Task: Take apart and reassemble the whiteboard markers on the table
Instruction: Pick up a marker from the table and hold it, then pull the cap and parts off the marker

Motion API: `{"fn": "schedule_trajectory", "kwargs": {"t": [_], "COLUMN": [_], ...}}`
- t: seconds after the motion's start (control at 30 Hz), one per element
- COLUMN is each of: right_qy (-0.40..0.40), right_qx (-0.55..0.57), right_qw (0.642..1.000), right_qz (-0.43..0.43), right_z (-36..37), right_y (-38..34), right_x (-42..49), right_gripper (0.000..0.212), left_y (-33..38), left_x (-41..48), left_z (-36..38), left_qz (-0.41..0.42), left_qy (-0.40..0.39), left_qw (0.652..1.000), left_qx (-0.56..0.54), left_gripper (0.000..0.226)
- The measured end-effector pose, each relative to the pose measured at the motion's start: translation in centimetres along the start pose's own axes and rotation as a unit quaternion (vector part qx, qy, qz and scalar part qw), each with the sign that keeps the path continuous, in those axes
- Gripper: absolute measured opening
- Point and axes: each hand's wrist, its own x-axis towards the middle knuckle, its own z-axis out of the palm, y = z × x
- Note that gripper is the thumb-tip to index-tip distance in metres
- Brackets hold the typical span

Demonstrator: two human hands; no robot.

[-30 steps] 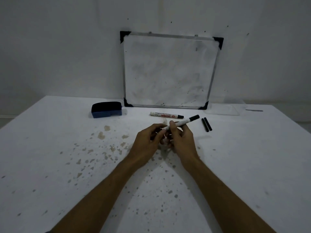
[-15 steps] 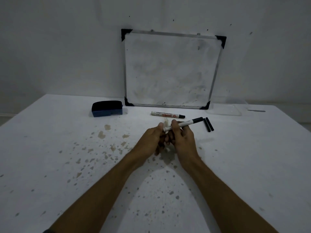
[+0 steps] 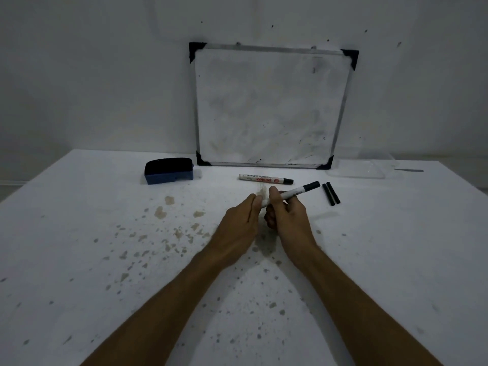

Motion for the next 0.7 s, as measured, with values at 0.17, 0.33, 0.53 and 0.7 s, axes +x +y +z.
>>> {"fn": "schedule_trajectory", "kwargs": {"t": [0.17,0.33,0.53,0.7], "right_qy": [0.012,0.043,0.021,0.000], "right_qx": [0.124,0.250,0.280,0.289], "right_qw": [0.991,0.963,0.950,0.945], "right_qz": [0.037,0.094,0.137,0.154], "right_z": [-0.6,-2.2,-2.5,-2.5], "right_y": [0.0,-0.2,-0.2,-0.3], "right_x": [0.6,1.5,2.0,2.0], "right_gripper": [0.033,0.034,0.033,0.026], "left_y": [0.5,-1.8,-4.1,-5.5], "left_x": [0.5,-0.2,1.7,1.8], "left_z": [-0.9,-4.7,-3.5,-4.1], "left_qz": [-0.102,-0.118,0.022,-0.008], "left_qy": [-0.003,0.047,0.110,0.144], "left_qw": [0.988,0.984,0.972,0.966], "left_qx": [-0.113,-0.122,0.206,0.215], "left_gripper": [0.051,0.041,0.030,0.024]}}
